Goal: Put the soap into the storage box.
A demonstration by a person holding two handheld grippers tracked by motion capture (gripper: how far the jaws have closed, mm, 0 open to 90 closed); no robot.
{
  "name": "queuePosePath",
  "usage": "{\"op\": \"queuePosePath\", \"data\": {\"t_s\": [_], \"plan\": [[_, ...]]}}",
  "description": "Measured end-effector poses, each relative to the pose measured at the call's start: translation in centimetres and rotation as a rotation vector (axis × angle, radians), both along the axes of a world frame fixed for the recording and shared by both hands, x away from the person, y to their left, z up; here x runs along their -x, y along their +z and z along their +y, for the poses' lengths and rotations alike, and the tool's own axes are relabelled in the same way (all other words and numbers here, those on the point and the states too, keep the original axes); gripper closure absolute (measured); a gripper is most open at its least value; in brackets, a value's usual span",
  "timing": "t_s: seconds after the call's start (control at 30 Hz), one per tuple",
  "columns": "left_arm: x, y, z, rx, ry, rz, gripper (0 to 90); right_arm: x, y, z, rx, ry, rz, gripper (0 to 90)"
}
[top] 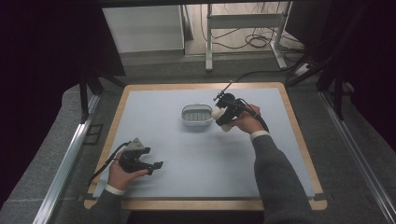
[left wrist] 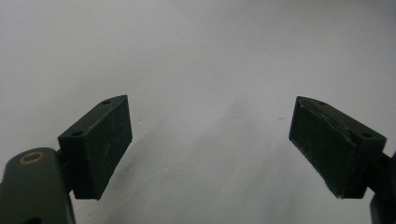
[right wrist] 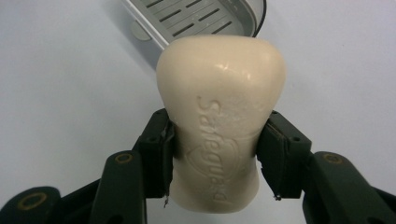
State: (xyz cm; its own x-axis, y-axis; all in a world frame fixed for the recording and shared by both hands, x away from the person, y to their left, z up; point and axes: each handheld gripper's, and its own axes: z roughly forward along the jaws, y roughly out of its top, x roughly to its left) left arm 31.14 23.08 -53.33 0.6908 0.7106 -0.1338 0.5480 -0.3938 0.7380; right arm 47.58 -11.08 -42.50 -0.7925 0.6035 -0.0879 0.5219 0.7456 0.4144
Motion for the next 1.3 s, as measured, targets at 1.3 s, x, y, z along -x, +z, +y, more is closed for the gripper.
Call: {"op": "queuePosePath", "data": {"t_s": [1.3], "plan": [[0.0,0.0,0.3,-0.002,0.002,-0.002,13.7,-3.6,1.6,4.0,0.055,0.088,-0.066,49.4]]}}
